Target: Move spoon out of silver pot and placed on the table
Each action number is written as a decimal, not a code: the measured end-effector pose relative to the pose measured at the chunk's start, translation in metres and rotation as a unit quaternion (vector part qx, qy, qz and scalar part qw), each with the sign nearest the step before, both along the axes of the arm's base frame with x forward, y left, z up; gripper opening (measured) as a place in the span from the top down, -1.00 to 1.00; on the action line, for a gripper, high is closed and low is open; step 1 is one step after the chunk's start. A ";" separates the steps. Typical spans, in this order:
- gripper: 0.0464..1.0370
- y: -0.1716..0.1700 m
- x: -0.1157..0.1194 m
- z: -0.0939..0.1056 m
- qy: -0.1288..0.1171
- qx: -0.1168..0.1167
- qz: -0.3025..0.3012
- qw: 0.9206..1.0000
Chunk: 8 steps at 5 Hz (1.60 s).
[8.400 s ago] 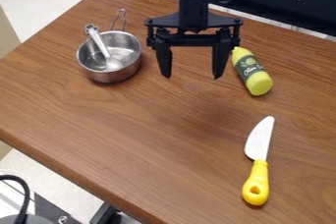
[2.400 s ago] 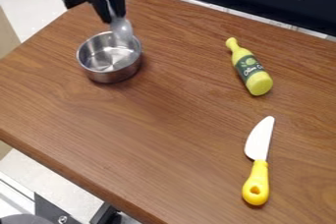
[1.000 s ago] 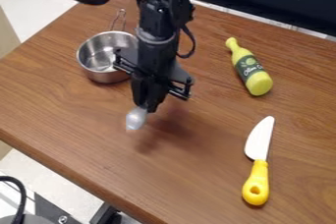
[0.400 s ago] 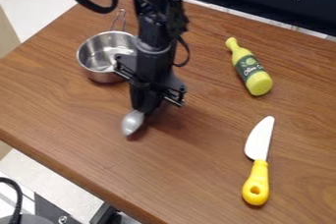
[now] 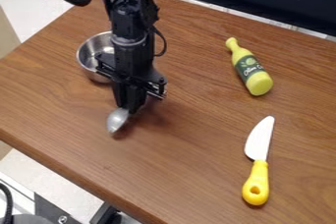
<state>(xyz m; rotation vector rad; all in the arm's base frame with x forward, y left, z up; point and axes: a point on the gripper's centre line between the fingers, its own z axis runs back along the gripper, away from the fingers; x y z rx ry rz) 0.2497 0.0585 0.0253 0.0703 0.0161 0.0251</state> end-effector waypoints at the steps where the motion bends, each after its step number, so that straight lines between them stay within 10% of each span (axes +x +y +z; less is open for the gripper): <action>1: 0.79 0.004 0.004 0.001 0.000 0.000 0.006 1.000; 3: 0.48 0.006 0.005 -0.001 0.005 0.002 0.006 1.000; 5: -0.70 0.007 0.006 -0.002 0.002 0.002 0.003 1.000; 8: -0.93 -0.003 0.013 0.031 0.005 -0.039 0.058 0.998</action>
